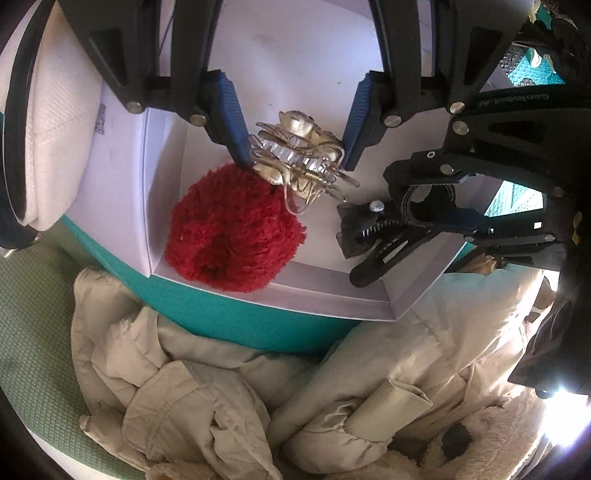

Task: Organize objects
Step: 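Lower hair tie with left tool while right lowers gold clip, open both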

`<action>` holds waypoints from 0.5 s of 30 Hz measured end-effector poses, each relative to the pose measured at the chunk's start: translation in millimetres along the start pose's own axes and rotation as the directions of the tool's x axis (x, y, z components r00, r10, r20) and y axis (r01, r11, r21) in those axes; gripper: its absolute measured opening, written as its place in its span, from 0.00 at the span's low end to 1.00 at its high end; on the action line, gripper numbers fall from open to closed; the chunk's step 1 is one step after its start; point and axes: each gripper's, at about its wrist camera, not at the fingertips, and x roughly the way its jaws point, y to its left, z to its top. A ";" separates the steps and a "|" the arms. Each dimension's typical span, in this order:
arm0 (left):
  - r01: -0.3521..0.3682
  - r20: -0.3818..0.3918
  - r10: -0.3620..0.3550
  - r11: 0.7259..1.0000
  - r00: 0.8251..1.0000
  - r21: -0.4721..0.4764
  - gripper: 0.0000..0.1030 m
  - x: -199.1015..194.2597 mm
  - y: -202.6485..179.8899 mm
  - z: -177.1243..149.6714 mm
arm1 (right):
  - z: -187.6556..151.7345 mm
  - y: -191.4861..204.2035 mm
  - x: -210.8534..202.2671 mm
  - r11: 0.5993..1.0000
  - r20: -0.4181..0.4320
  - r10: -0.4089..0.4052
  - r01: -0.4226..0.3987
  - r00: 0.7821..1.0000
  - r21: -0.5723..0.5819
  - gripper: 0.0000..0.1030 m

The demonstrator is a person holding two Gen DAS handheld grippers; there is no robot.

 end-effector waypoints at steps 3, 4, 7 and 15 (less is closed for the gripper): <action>-0.008 0.003 0.008 1.000 1.000 0.002 0.38 4.9 -1.6 3.7 | -1.2 -1.0 1.1 1.000 -0.006 -0.001 0.001 1.000 0.003 0.49; -0.011 0.004 0.011 1.000 1.000 0.005 0.38 5.9 -2.4 4.6 | -1.7 -1.5 1.9 1.000 -0.008 -0.004 0.004 1.000 0.004 0.49; -0.017 0.003 0.017 1.000 1.000 0.015 0.38 10.0 -5.2 8.3 | -2.8 -2.6 4.3 1.000 -0.012 -0.025 0.025 1.000 0.007 0.49; -0.056 -0.002 0.056 0.997 0.998 0.055 0.38 24.3 -11.5 18.7 | -5.8 -1.3 9.7 0.997 -0.004 -0.078 0.079 0.997 0.008 0.49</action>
